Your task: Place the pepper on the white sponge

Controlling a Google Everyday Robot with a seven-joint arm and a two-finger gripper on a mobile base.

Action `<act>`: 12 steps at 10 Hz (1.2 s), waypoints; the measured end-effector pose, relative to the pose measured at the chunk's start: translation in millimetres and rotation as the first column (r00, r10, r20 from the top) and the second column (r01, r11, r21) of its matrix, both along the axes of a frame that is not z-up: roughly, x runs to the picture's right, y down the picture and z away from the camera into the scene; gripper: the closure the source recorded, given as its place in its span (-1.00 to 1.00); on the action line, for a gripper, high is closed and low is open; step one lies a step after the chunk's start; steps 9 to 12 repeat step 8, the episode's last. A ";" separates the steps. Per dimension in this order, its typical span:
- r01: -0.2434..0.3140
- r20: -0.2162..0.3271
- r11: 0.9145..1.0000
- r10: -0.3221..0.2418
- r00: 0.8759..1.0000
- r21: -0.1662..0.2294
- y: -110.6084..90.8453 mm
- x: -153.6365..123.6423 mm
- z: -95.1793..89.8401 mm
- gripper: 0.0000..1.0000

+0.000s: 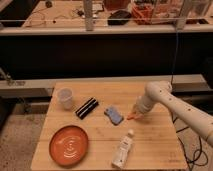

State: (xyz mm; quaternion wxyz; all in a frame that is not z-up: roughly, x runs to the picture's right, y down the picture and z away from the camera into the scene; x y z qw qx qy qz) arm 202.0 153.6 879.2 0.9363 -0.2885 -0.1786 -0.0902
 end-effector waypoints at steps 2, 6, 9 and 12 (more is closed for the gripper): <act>0.035 0.022 0.999 -0.035 0.999 0.008 -3.9 -25.0 -1.8 1.00; 0.056 0.032 0.998 -0.057 0.998 0.016 -9.5 -38.8 -5.4 1.00; 0.077 0.047 0.997 -0.079 0.996 0.028 -13.8 -57.6 -6.8 1.00; 0.077 0.047 0.997 -0.079 0.996 0.028 -13.8 -57.6 -6.8 1.00</act>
